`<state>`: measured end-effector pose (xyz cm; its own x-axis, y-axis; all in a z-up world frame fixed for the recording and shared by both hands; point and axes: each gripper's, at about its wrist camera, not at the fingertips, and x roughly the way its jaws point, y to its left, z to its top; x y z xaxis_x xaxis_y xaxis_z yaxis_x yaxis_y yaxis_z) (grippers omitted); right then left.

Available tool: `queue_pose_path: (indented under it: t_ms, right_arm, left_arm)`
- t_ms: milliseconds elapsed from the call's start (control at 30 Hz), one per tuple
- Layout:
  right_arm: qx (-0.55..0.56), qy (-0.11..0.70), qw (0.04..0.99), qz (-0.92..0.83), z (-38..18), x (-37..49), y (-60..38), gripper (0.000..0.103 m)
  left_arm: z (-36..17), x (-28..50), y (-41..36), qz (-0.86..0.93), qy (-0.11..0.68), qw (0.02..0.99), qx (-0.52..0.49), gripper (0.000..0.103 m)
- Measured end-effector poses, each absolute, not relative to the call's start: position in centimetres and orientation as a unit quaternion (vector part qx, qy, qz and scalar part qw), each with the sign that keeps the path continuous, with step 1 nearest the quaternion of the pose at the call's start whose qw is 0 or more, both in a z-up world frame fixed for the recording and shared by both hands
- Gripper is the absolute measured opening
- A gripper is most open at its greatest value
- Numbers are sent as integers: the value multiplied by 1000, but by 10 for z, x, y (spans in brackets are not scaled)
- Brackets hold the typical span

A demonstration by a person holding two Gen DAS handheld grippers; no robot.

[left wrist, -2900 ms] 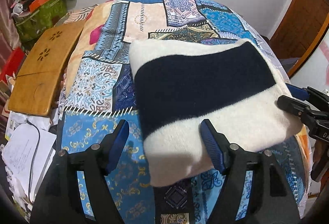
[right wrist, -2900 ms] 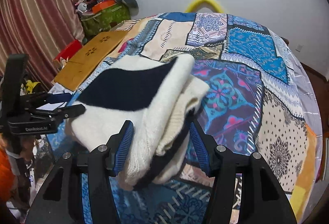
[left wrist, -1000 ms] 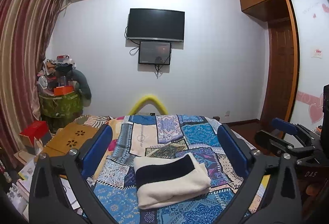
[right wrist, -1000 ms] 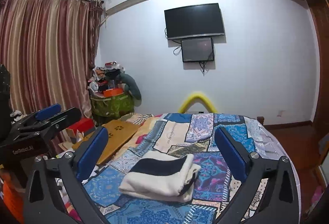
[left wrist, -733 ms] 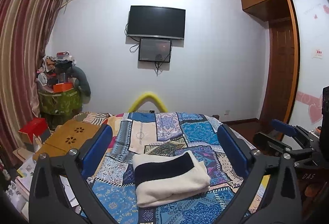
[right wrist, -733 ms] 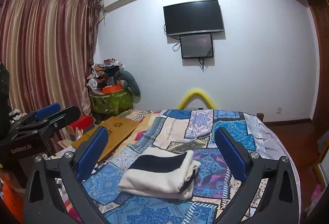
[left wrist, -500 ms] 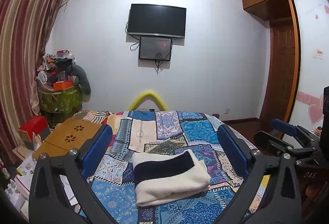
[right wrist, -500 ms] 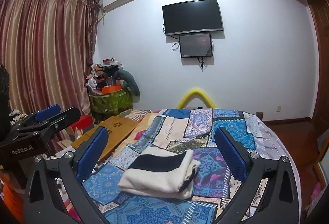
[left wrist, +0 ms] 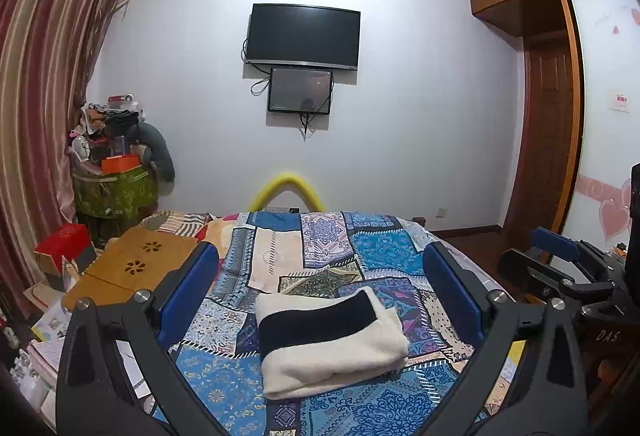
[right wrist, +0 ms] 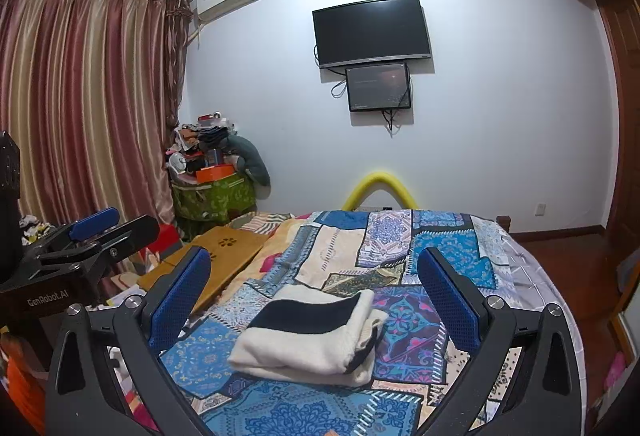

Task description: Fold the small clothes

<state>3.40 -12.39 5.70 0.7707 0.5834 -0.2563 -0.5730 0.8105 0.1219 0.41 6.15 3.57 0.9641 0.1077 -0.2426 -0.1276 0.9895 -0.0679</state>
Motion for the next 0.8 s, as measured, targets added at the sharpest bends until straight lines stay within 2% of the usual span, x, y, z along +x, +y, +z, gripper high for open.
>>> queue_pose_path:
  t_ms: [800]
  right_arm:
    - [25,148,942,301,57,35,-127,103]
  left_arm:
    - [32,9,62,35,130,990,-45,103]
